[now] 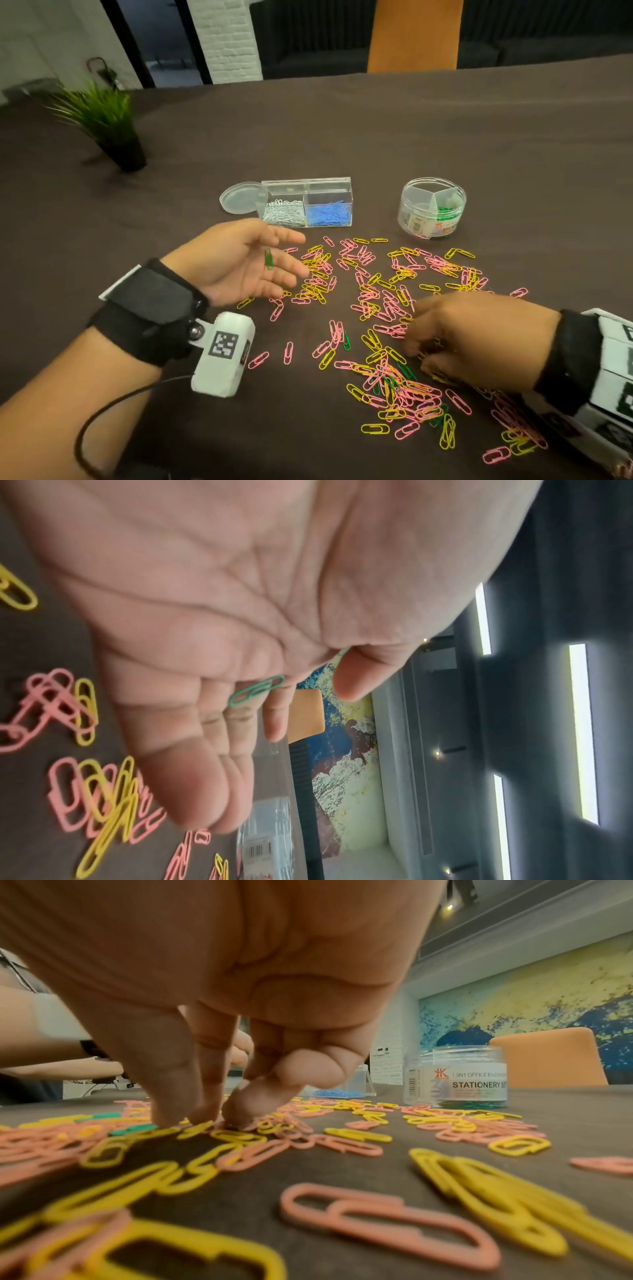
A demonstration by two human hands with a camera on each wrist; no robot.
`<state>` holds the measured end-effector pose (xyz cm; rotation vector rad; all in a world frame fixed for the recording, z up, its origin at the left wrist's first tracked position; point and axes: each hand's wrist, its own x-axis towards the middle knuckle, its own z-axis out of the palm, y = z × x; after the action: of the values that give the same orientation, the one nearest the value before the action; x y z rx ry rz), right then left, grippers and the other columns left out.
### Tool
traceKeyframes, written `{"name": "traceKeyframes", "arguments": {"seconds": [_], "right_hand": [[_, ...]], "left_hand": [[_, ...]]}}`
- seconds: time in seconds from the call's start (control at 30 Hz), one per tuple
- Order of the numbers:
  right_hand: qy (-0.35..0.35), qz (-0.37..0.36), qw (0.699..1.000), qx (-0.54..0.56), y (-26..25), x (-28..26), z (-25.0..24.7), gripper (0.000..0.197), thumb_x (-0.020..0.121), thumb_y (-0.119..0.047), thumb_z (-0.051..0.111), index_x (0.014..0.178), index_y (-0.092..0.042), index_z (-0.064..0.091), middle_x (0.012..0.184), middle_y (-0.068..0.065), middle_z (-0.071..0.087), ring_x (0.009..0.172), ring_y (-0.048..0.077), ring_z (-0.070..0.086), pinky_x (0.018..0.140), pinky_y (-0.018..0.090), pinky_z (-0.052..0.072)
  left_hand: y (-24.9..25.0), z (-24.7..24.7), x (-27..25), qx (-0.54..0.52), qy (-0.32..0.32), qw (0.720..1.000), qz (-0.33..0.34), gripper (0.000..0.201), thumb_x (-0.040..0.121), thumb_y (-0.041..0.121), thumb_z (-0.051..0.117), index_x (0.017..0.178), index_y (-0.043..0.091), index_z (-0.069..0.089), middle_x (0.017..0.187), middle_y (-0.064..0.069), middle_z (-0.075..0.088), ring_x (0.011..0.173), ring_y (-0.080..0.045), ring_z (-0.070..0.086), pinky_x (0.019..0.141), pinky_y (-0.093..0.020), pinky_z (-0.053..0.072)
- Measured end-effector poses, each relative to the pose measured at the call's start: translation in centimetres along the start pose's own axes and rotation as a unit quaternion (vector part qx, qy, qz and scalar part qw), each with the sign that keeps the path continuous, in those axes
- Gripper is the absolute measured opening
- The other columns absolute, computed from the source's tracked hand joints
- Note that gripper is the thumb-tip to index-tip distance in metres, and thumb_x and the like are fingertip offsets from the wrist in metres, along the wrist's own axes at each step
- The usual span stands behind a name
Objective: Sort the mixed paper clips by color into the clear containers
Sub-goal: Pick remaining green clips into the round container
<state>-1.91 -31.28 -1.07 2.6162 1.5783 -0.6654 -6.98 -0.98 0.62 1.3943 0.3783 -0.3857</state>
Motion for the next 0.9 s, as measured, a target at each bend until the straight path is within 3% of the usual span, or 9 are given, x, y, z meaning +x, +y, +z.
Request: {"name": "traceKeyframes", "arguments": {"seconds": [0.13,0.2,0.27,0.3,0.37,0.47,0.57,0.67,0.9], "right_hand": [[0.023,-0.007,1.000,-0.013,-0.3,-0.1,0.0,0.023,0.098,-0.045,0.045,0.116,-0.043,0.059,0.111,-0.021,0.050,0.101,0.000,0.051,0.091,0.023,0.048],[0.043,-0.002,0.999,-0.017,-0.4,-0.1,0.0,0.022,0.098,-0.044,0.044,0.113,-0.039,0.059,0.108,-0.020,0.052,0.099,0.002,0.052,0.089,0.024,0.047],[0.059,0.000,0.998,-0.008,-0.3,-0.2,0.1,0.016,0.096,-0.040,0.048,0.107,-0.037,0.060,0.106,-0.019,0.053,0.096,0.003,0.052,0.087,0.027,0.048],[0.062,0.000,0.998,-0.002,-0.3,-0.2,0.1,0.014,0.095,-0.037,0.051,0.104,-0.037,0.061,0.104,-0.018,0.053,0.095,0.003,0.052,0.086,0.028,0.048],[0.064,-0.002,0.998,0.001,-0.3,-0.3,0.2,0.011,0.093,-0.034,0.053,0.101,-0.036,0.061,0.102,-0.018,0.054,0.094,0.004,0.053,0.085,0.030,0.049],[0.056,0.000,0.998,-0.001,-0.5,-0.1,0.4,0.015,0.092,-0.045,0.055,0.097,-0.032,0.061,0.098,-0.016,0.054,0.091,0.006,0.054,0.082,0.033,0.051],[0.025,0.010,0.999,-0.030,-0.9,0.4,0.5,0.035,0.091,-0.060,0.050,0.090,-0.026,0.059,0.093,-0.010,0.055,0.084,0.011,0.055,0.076,0.036,0.052],[0.004,0.029,0.999,-0.029,-0.8,0.7,0.7,0.034,0.090,-0.058,0.053,0.089,-0.025,0.057,0.094,-0.008,0.056,0.083,0.013,0.055,0.076,0.035,0.053],[0.011,0.050,0.998,0.029,-0.5,0.9,0.8,0.008,0.091,-0.037,0.061,0.093,-0.029,0.062,0.095,-0.008,0.060,0.084,0.009,0.056,0.080,0.031,0.053]], "left_hand": [[-0.3,-0.1,0.0,-0.059,-0.064,0.996,-0.011,0.062,0.072,0.027,0.048,0.130,0.006,0.054,0.113,-0.032,0.062,0.089,-0.035,0.063,0.074,-0.039,0.054],[-0.3,0.7,-0.1,-0.030,-0.070,0.997,0.002,0.055,0.064,0.029,0.054,0.113,0.005,0.065,0.095,-0.024,0.064,0.076,-0.028,0.059,0.063,-0.033,0.051],[-0.4,2.5,-0.6,0.136,-0.066,0.988,0.039,0.035,0.060,0.032,0.060,0.085,0.010,0.071,0.070,-0.013,0.051,0.059,-0.019,0.043,0.051,-0.028,0.036],[-0.4,3.7,-1.0,0.273,-0.072,0.958,0.057,0.026,0.065,0.038,0.065,0.078,0.016,0.071,0.065,-0.011,0.048,0.056,-0.017,0.039,0.051,-0.028,0.031],[-0.7,6.3,-1.7,0.510,-0.109,0.849,0.081,0.018,0.080,0.044,0.071,0.083,0.027,0.073,0.059,0.006,0.053,0.054,-0.005,0.043,0.055,-0.023,0.035],[-1.9,8.7,-1.2,0.674,-0.081,0.727,0.109,0.011,0.087,0.043,0.067,0.091,0.034,0.072,0.059,0.024,0.057,0.060,0.006,0.053,0.055,-0.014,0.036],[-3.2,8.9,0.2,0.758,-0.018,0.642,0.113,0.022,0.089,0.050,0.061,0.089,0.028,0.066,0.078,0.013,0.064,0.078,-0.006,0.060,0.068,-0.026,0.047],[-3.4,8.7,0.7,0.775,0.002,0.623,0.102,0.030,0.088,0.056,0.059,0.081,0.026,0.058,0.078,0.008,0.060,0.080,-0.014,0.058,0.069,-0.030,0.047],[-3.0,7.6,0.8,0.760,0.023,0.646,0.070,0.043,0.079,0.064,0.066,0.077,0.021,0.065,0.074,0.004,0.067,0.073,-0.013,0.062,0.064,-0.028,0.049]]}}
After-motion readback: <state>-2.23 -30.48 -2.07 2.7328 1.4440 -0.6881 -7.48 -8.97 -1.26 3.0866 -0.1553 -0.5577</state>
